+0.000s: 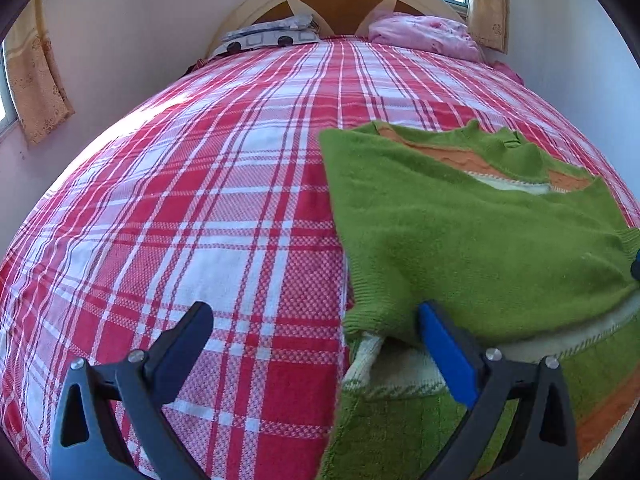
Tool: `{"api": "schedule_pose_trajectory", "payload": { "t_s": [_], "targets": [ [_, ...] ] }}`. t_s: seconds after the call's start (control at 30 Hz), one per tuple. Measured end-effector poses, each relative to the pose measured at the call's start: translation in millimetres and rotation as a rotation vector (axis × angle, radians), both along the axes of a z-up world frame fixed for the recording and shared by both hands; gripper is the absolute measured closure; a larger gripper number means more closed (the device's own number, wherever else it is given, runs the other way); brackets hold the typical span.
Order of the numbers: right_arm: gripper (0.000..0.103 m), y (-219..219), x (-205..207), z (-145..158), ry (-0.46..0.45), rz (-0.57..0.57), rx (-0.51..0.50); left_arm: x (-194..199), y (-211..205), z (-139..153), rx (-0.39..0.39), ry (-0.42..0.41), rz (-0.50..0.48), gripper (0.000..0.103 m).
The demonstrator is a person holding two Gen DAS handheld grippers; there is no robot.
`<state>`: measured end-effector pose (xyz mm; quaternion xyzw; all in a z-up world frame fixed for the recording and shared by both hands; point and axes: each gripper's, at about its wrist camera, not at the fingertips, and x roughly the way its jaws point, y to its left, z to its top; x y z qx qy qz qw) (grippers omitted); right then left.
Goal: Fold small clothes
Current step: 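Open both grippers and draw them back toward the striped hem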
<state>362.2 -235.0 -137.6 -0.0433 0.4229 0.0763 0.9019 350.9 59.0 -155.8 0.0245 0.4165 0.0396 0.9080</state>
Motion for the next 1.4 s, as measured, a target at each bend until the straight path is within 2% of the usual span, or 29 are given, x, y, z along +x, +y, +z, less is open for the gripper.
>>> {"api": "schedule_pose_trajectory", "payload": {
  "t_s": [0.07, 0.2, 0.43, 0.6, 0.77, 1.07, 1.4],
  "targets": [
    [0.053, -6, 11, -16, 0.073, -0.019, -0.012, -2, -5, 0, 0.029, -0.010, 0.001, 0.000],
    [0.053, -11, 14, -17, 0.051, -0.019, 0.017, -5, -10, 2, 0.070, -0.028, 0.000, 0.000],
    [0.053, -13, -3, -13, 0.033, -0.019, 0.036, -18, -5, 10, 0.031, -0.057, -0.004, 0.000],
    [0.052, -12, 5, -13, 0.056, -0.031, 0.032, -22, -10, 10, 0.052, -0.057, -0.016, 0.000],
    [0.047, -7, -7, -6, 0.030, -0.046, 0.038, -34, -8, 15, 0.030, -0.081, -0.024, 0.000],
    [0.046, -12, -21, -1, 0.005, -0.051, 0.052, -42, -12, 18, 0.013, -0.087, -0.042, 0.000],
    [0.045, -13, -35, -8, 0.024, -0.055, 0.075, -54, -18, 20, 0.006, -0.089, -0.064, 0.000]
  ]
}}
